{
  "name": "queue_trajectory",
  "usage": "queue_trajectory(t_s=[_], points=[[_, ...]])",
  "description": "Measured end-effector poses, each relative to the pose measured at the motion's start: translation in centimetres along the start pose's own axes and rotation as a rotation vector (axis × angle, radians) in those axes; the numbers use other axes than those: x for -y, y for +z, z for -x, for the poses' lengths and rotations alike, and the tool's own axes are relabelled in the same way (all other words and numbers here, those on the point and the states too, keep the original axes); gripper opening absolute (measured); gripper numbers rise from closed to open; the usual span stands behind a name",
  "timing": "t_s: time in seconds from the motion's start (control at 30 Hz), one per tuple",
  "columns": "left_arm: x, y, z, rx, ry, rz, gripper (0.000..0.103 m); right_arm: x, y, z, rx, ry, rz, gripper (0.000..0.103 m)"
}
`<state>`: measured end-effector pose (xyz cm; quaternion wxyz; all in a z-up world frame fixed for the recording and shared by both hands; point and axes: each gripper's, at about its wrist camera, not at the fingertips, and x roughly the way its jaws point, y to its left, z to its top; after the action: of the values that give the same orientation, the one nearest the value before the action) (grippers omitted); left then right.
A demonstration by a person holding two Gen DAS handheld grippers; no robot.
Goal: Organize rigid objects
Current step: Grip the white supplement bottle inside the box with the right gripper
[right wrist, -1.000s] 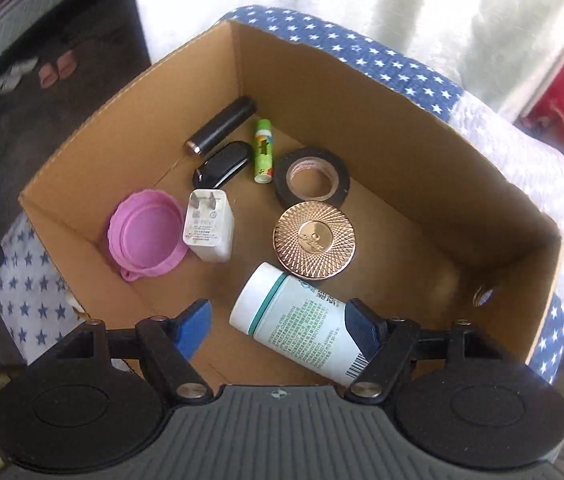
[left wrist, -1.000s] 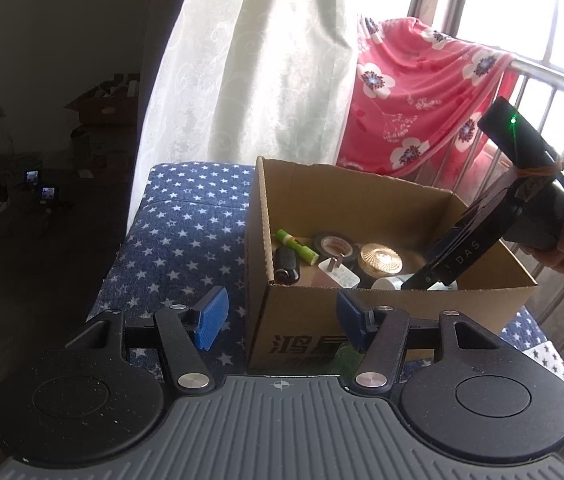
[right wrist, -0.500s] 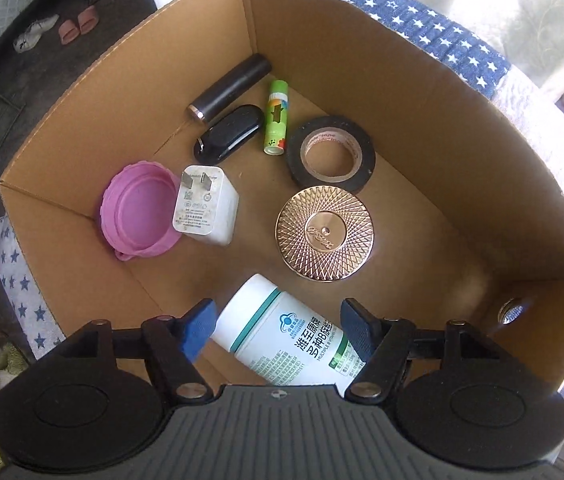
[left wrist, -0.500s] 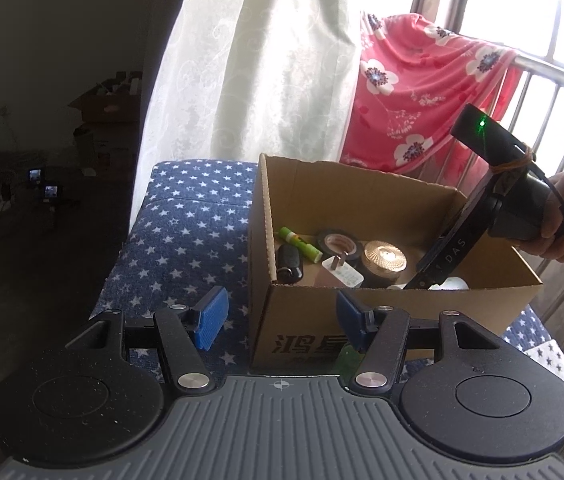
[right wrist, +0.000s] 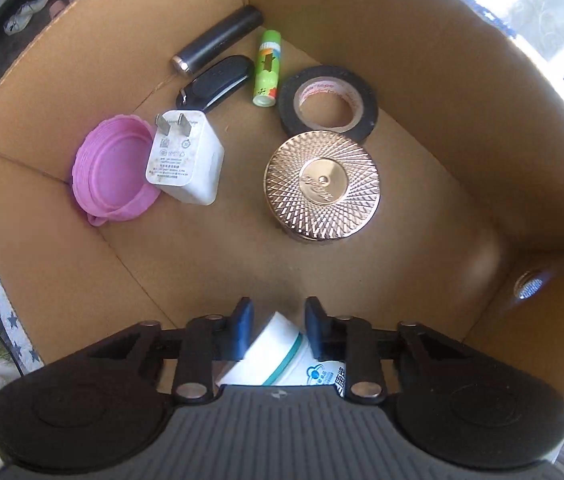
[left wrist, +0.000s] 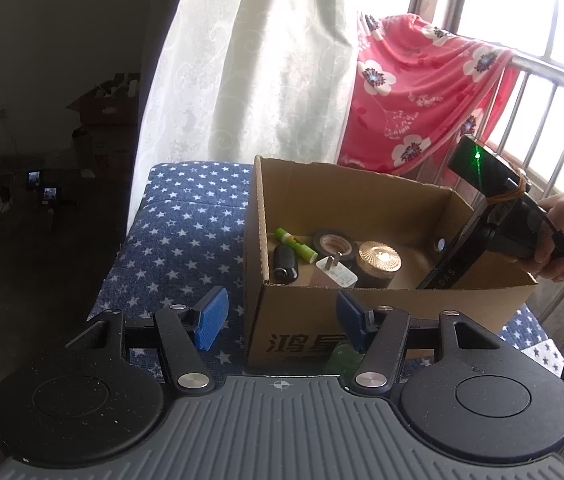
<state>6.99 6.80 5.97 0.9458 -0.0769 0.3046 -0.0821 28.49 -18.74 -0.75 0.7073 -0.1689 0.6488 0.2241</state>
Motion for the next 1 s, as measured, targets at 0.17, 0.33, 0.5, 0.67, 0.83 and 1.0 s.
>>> queue_trajectory(t_s=[0.17, 0.33, 0.5, 0.67, 0.83, 1.0], points=[[0.6, -0.2, 0.0, -0.002, -0.015, -0.018, 0.06, 0.8, -1.2, 3.5, 0.092, 0.019, -0.007, 0.023], [0.5, -0.5, 0.1, -0.007, -0.017, -0.01, 0.06, 1.8, -1.4, 5.3, 0.106, 0.033, -0.023, 0.067], [0.1, -0.6, 0.0, -0.016, -0.006, 0.001, 0.06, 2.0, -2.0, 3.1, 0.015, 0.053, 0.014, 0.067], [-0.3, -0.5, -0.2, -0.012, 0.002, 0.008, 0.06, 2.9, -1.9, 2.4, -0.051, 0.09, 0.037, 0.073], [-0.1, 0.0, -0.5, -0.009, -0.004, 0.0, 0.06, 3.5, -1.7, 2.0, -0.031, 0.118, 0.028, 0.072], [0.2, 0.1, -0.7, -0.009, 0.0, -0.014, 0.06, 4.6, -1.6, 1.5, -0.021, 0.157, -0.002, 0.072]])
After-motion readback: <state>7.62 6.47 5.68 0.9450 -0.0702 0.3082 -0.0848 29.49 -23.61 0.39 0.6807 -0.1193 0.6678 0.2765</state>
